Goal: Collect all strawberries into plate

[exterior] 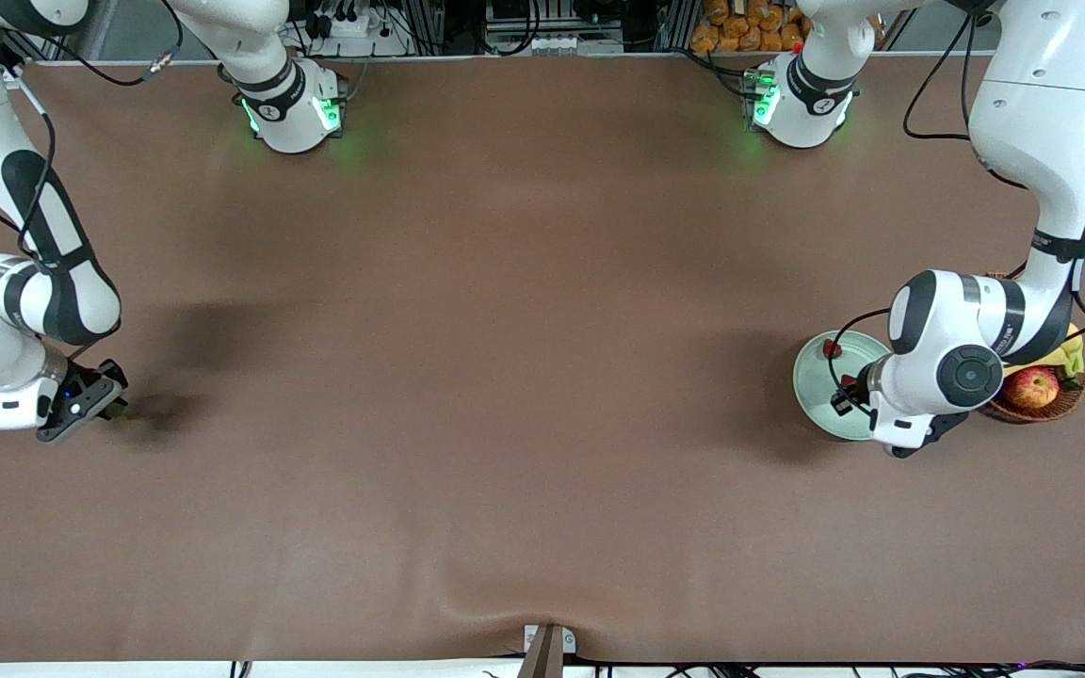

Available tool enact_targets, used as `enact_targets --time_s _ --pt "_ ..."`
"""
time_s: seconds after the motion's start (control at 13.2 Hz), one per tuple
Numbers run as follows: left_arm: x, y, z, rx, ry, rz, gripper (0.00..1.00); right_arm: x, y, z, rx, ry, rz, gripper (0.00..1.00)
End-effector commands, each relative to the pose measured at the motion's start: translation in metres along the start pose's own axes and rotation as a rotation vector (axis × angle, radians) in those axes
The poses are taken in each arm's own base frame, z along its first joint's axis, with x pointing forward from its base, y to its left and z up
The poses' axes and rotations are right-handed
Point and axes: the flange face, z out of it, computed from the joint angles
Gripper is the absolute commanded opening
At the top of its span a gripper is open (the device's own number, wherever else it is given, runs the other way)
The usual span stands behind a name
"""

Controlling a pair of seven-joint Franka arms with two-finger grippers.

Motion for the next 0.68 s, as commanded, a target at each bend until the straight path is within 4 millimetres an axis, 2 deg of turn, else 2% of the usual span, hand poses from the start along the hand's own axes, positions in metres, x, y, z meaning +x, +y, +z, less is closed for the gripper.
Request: enact_targets --time_s 0.0,0.08,0.23,0.53,0.61 --pt "-0.009 -0.006 -0.023 0.004 0.041 0.026 1.00 0.070 -0.004 -0.029 0.013 0.002 -0.040 0.00" --pt "-0.011 -0.006 -0.034 0.002 0.048 0.024 1.00 0.097 -0.012 -0.036 0.010 0.004 -0.037 0.00" --pt "-0.023 0.007 -0.061 -0.009 0.055 0.042 1.00 0.151 -0.039 -0.042 0.008 0.025 -0.006 0.00" --pt "-0.044 0.044 -0.120 -0.058 0.105 0.091 1.00 0.245 -0.112 -0.050 0.040 0.060 0.118 0.00" --pt "-0.047 0.052 -0.128 -0.068 0.112 0.101 1.00 0.267 -0.133 -0.052 0.048 0.065 0.149 0.00"
